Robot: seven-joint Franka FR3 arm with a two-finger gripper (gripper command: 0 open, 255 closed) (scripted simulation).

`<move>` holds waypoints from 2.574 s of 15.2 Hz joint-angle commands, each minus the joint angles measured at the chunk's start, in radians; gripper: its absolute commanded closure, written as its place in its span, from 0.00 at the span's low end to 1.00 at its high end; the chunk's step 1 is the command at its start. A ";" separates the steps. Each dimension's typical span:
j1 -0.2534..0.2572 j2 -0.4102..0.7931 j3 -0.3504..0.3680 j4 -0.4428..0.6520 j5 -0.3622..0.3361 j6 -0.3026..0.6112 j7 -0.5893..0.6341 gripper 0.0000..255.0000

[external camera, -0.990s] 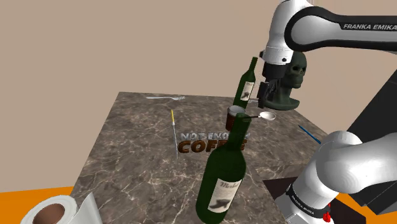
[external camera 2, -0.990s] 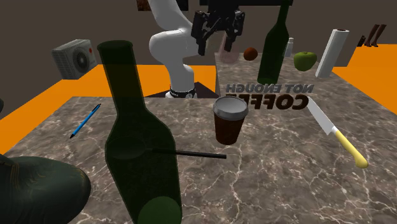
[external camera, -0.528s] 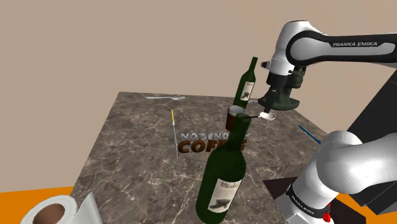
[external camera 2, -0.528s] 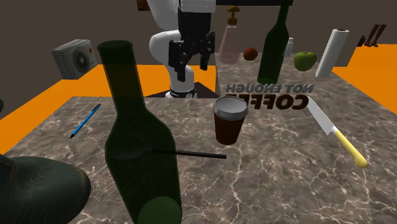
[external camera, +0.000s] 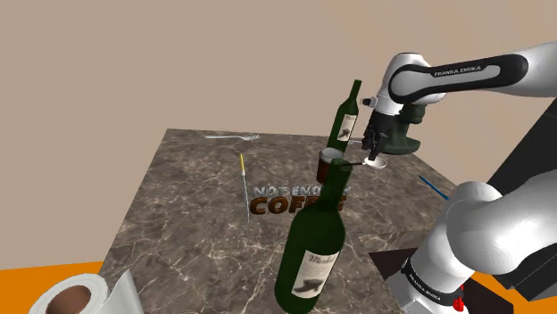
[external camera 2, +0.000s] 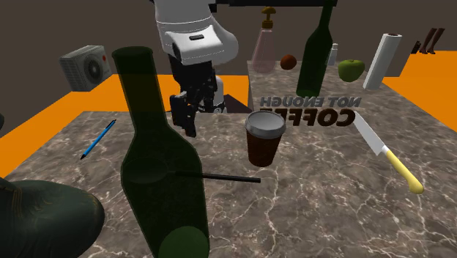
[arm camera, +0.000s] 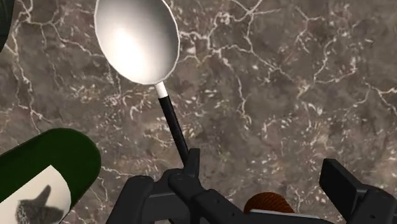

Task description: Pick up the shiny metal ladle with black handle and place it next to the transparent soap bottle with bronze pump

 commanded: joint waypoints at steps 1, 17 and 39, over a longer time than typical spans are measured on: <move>0.048 0.078 -0.090 0.030 0.013 0.062 -0.140 0.00; 0.275 0.407 -0.383 0.090 0.239 0.293 -0.580 0.00; 0.236 0.317 -0.328 0.132 0.168 0.187 -0.514 1.00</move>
